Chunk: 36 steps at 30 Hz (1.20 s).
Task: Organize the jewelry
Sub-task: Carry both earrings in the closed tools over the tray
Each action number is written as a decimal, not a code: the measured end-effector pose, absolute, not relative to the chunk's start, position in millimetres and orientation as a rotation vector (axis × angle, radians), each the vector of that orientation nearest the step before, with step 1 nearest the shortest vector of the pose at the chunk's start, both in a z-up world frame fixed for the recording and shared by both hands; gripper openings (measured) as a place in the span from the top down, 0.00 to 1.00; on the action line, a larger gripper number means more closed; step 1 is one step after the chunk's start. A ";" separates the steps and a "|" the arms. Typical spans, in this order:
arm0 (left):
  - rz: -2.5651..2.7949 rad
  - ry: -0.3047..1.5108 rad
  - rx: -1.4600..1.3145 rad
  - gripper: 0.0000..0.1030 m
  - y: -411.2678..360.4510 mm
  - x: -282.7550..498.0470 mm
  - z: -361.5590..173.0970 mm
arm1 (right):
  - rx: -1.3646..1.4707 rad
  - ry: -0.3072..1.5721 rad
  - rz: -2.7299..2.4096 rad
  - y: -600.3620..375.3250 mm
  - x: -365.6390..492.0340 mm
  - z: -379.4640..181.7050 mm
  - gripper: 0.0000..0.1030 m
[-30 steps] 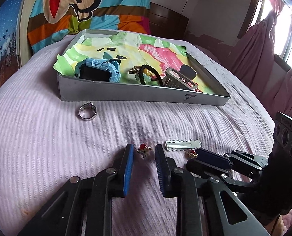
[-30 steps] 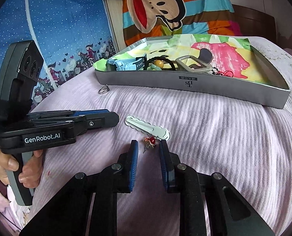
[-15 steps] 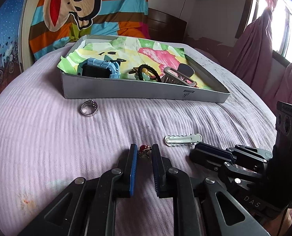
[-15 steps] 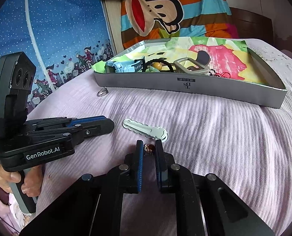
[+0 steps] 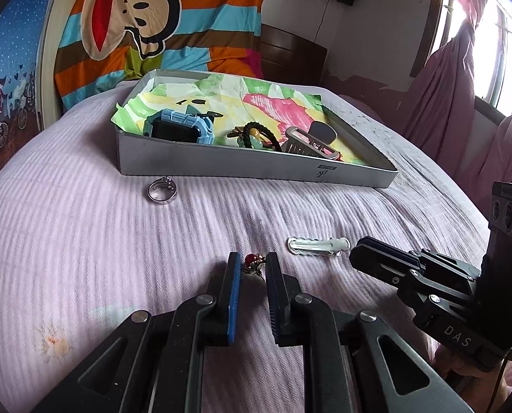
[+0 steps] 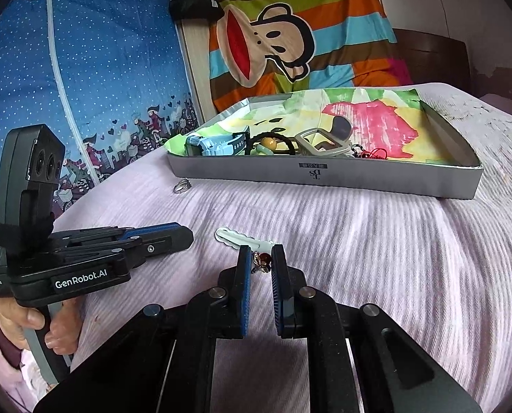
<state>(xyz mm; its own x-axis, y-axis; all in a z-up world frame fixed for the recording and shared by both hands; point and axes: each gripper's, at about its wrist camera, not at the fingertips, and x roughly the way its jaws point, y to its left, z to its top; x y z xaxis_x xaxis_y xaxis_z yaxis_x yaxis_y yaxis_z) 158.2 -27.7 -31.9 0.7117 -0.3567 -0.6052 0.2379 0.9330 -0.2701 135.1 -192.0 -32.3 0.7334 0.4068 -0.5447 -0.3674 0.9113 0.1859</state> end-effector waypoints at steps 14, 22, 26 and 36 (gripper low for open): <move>-0.321 0.600 -0.183 0.87 -28.6 149.6 2.1 | 0.109 0.508 0.376 -203.9 124.8 -12.6 0.90; -0.290 0.520 -0.186 0.87 -35.9 160.7 35.1 | 0.221 0.431 0.312 -224.7 128.2 6.8 0.90; -0.274 0.495 -0.194 0.87 -40.3 174.7 46.4 | 0.196 0.394 0.279 -229.0 143.8 24.9 0.90; -0.242 0.524 -0.187 0.87 -54.0 219.8 40.2 | 0.123 0.346 0.259 -232.6 188.2 41.6 0.90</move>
